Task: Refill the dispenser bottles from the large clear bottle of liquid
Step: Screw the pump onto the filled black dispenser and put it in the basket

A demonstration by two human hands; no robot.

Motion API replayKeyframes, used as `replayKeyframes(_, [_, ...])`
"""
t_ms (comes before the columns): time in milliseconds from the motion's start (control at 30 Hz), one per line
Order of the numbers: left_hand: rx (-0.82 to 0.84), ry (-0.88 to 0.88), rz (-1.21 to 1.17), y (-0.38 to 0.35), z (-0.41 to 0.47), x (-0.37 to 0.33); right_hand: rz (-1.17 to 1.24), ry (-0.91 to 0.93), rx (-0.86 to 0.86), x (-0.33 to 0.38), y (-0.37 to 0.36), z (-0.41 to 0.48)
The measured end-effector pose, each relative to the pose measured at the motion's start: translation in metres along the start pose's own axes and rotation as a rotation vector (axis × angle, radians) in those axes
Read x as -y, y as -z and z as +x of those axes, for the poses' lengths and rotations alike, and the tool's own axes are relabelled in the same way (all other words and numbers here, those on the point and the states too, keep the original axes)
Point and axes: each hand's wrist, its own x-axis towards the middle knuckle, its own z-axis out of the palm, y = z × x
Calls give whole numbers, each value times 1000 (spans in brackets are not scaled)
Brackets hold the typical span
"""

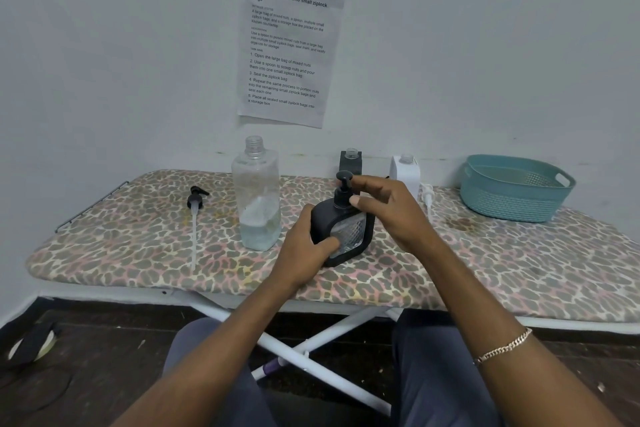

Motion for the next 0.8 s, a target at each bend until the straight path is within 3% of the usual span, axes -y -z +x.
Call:
replayKeyframes(367, [0,1,8,0,-2,-4,-20,-44,-136,0,-13,6])
replayKeyframes(500, [1,-4,21,0,-2,-5,-131,-82,-77,0,-12,8])
replayKeyframes(667, [-4,-8,18,1,-2,-4,74,-78,80,5,-1,8])
replayKeyframes(800, [-11,-10,14,0,-2,-3,43,-85,103,0,-1,12])
